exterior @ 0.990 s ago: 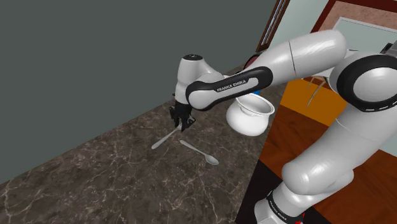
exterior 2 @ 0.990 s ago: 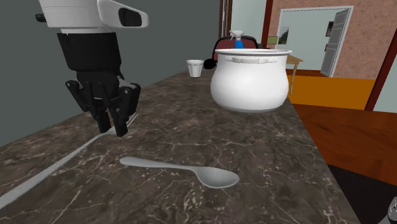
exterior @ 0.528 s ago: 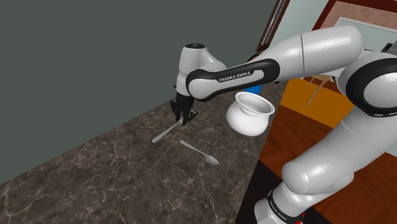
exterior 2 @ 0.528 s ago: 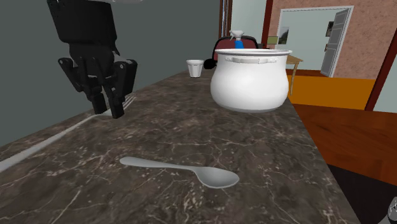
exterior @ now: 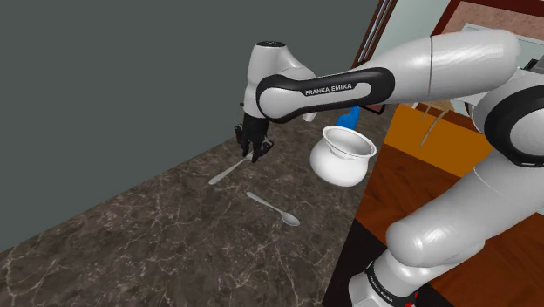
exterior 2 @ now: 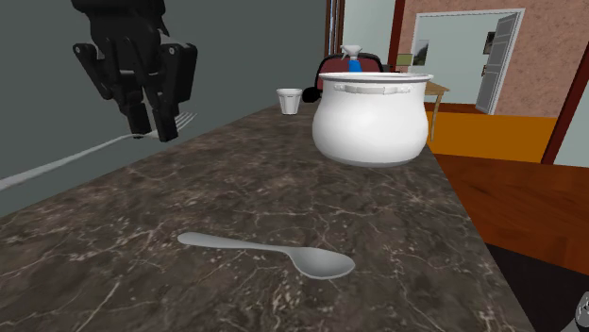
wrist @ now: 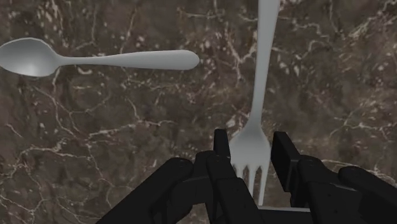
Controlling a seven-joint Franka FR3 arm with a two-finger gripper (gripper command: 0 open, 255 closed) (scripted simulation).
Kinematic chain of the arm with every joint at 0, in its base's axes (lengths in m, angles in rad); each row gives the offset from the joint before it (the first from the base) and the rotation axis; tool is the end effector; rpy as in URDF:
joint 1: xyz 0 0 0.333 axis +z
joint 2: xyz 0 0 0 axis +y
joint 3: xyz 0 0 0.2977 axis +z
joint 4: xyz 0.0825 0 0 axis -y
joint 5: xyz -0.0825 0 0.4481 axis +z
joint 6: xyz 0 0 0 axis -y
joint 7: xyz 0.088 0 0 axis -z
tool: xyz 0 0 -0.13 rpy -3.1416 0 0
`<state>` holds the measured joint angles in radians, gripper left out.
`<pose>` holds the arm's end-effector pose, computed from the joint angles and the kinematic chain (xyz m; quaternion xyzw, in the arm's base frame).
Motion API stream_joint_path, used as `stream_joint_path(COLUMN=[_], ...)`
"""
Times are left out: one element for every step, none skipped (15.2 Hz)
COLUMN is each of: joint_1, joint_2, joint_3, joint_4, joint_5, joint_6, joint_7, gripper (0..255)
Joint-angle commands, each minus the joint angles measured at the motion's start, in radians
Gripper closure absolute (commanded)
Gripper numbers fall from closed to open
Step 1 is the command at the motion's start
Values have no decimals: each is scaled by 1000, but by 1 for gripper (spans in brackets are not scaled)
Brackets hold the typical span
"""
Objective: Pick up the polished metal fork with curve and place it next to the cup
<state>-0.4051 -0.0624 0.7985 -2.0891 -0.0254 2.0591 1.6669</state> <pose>0.5502 0.2277 0.3738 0.8068 -0.5898 0.0322 0.0116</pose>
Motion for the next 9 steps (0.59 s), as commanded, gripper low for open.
stream_joint_path(joint_1=[-1,-1,-1,-1,-1,-2,-2,-2,-12], joint_2=[-14,-19,-24,-29,-33,-37,-41,-44,-55], joint_3=[-4,-5,-7,-8,-9,-11,-12,-13,-30], joint_4=[15,25,35,44,55,65,75,84,74], joint_5=[12,16,20,23,27,30,32,34,42], joint_6=[-25,-38,-52,-65,-78,-91,-104,-115,-112], joint_7=[-10,-14,-18,-21,-24,-27,-30,-32,-61], gripper=[255,255,255,255,255,255,255,255,255])
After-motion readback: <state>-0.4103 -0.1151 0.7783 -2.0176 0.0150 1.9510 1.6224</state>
